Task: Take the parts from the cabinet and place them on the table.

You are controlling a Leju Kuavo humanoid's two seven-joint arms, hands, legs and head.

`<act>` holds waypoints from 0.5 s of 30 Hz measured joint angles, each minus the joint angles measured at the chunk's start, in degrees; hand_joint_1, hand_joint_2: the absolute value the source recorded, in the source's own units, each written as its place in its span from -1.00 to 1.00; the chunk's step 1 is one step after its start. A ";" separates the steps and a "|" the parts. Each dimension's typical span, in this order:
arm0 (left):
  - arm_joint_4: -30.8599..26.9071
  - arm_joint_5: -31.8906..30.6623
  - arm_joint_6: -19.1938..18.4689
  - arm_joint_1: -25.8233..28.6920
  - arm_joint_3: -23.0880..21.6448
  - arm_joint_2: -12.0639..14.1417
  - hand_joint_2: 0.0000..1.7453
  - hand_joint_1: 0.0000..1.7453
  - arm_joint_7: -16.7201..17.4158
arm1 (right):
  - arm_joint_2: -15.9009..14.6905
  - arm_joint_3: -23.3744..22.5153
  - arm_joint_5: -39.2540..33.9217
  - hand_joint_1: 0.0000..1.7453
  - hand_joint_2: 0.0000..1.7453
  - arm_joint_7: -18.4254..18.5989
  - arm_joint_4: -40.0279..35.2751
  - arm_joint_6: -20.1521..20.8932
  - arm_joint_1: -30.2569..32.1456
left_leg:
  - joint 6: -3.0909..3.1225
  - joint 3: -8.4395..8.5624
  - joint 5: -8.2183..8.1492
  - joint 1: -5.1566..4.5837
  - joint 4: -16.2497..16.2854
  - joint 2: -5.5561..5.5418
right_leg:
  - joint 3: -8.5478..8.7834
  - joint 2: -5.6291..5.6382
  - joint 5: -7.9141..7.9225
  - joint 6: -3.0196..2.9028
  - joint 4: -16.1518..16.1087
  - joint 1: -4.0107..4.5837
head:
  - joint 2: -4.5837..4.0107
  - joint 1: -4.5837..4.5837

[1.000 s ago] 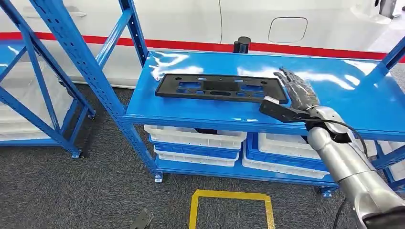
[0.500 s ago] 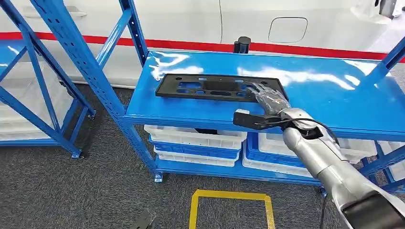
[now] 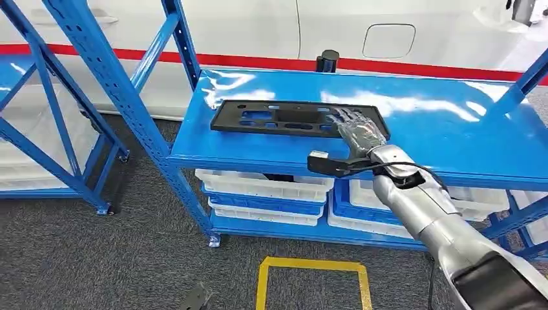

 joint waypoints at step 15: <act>0.00 -0.33 0.68 0.02 -1.75 -0.31 -1.00 -1.00 -0.13 | -0.31 0.59 13.54 -1.00 1.00 2.38 7.64 -22.59 -0.16 | 0.02 -0.02 -0.01 0.00 0.01 0.00 | 0.00 0.01 0.00 0.01 -0.01 0.00 | 0.00 -0.02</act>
